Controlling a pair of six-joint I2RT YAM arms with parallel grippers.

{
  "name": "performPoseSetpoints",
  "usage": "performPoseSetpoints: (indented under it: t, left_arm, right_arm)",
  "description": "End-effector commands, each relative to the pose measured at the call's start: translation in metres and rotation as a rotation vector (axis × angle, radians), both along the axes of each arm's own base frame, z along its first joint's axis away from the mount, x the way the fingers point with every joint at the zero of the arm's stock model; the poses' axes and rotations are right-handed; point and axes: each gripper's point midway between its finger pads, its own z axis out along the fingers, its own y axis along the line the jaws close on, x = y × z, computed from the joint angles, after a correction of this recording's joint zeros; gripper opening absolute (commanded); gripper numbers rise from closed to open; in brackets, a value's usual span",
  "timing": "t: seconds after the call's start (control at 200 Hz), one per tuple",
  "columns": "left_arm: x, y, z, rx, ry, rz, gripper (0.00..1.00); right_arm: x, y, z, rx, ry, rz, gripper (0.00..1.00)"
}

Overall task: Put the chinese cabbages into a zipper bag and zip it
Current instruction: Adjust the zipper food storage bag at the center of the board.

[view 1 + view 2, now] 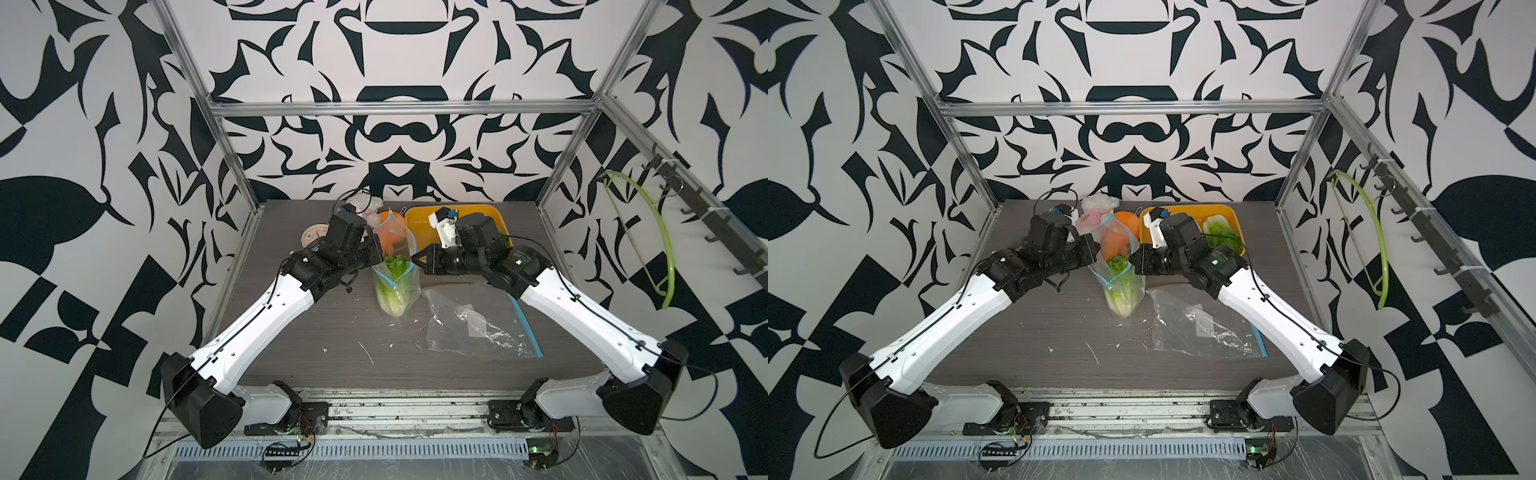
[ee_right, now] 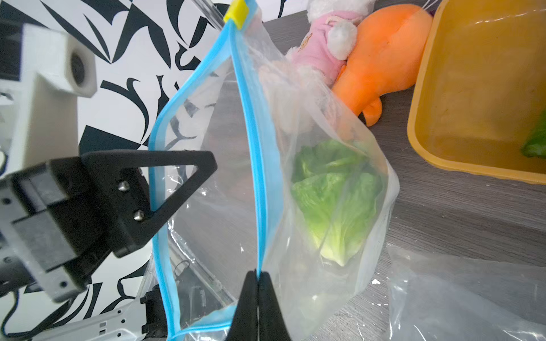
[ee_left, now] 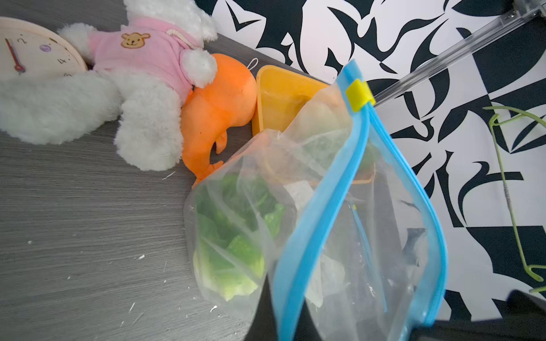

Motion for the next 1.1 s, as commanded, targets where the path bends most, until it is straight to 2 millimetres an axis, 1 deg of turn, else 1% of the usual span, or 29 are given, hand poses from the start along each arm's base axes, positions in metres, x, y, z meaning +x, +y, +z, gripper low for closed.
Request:
performPoseSetpoints:
  t: [0.0, 0.16, 0.285, 0.36, 0.42, 0.555, 0.635, 0.685, 0.765, 0.83, 0.89, 0.995, 1.015, 1.045, 1.095]
  left_arm:
    - [-0.013, 0.021, 0.025, 0.052, -0.068, 0.001, 0.0]
    - [-0.02, 0.036, 0.029, 0.098, -0.085, 0.014, 0.0]
    - [-0.023, 0.054, 0.031, 0.15, -0.09, 0.034, 0.0]
    - [-0.024, 0.065, 0.033, 0.168, -0.093, 0.048, 0.0]
    - [-0.024, 0.075, 0.033, 0.201, -0.091, 0.064, 0.0]
    - [-0.028, 0.103, 0.033, 0.328, -0.081, 0.084, 0.0]
    - [-0.029, 0.112, 0.035, 0.367, -0.083, 0.092, 0.0]
    - [-0.028, 0.115, 0.034, 0.387, -0.085, 0.095, 0.0]
    - [-0.026, 0.113, 0.029, 0.391, -0.08, 0.084, 0.0]
    - [-0.022, 0.111, 0.024, 0.395, -0.07, 0.087, 0.0]
    - [-0.018, 0.108, 0.018, 0.391, -0.062, 0.084, 0.0]
    - [-0.012, 0.093, 0.0, 0.334, -0.03, 0.063, 0.0]
    - [-0.013, 0.09, -0.005, 0.324, -0.013, 0.055, 0.0]
    - [-0.009, 0.082, -0.007, 0.292, -0.019, 0.043, 0.0]
    - [-0.006, 0.076, -0.014, 0.272, -0.003, 0.029, 0.0]
  right_arm:
    - [-0.009, 0.011, 0.039, 0.116, -0.051, 0.06, 0.0]
    - [-0.019, 0.029, 0.055, 0.171, -0.066, 0.113, 0.0]
    - [-0.023, 0.047, 0.06, 0.205, -0.073, 0.142, 0.0]
    - [-0.024, 0.061, 0.059, 0.223, -0.068, 0.158, 0.0]
    - [-0.025, 0.074, 0.058, 0.234, -0.069, 0.177, 0.02]
    - [-0.026, 0.104, 0.056, 0.262, -0.07, 0.213, 0.06]
    - [-0.024, 0.117, 0.056, 0.276, -0.078, 0.225, 0.09]
    - [-0.02, 0.12, 0.052, 0.273, -0.078, 0.217, 0.1]
    - [-0.015, 0.118, 0.049, 0.257, -0.096, 0.195, 0.14]
    - [-0.015, 0.114, 0.049, 0.245, -0.109, 0.185, 0.2]
    - [-0.014, 0.105, 0.043, 0.205, -0.118, 0.161, 0.27]
    - [-0.009, 0.08, 0.027, 0.121, -0.111, 0.095, 0.38]
    - [-0.007, 0.075, 0.022, 0.11, -0.103, 0.083, 0.39]
    - [-0.005, 0.066, 0.018, 0.101, -0.093, 0.065, 0.4]
    - [-0.002, 0.052, 0.009, 0.09, -0.074, 0.033, 0.42]
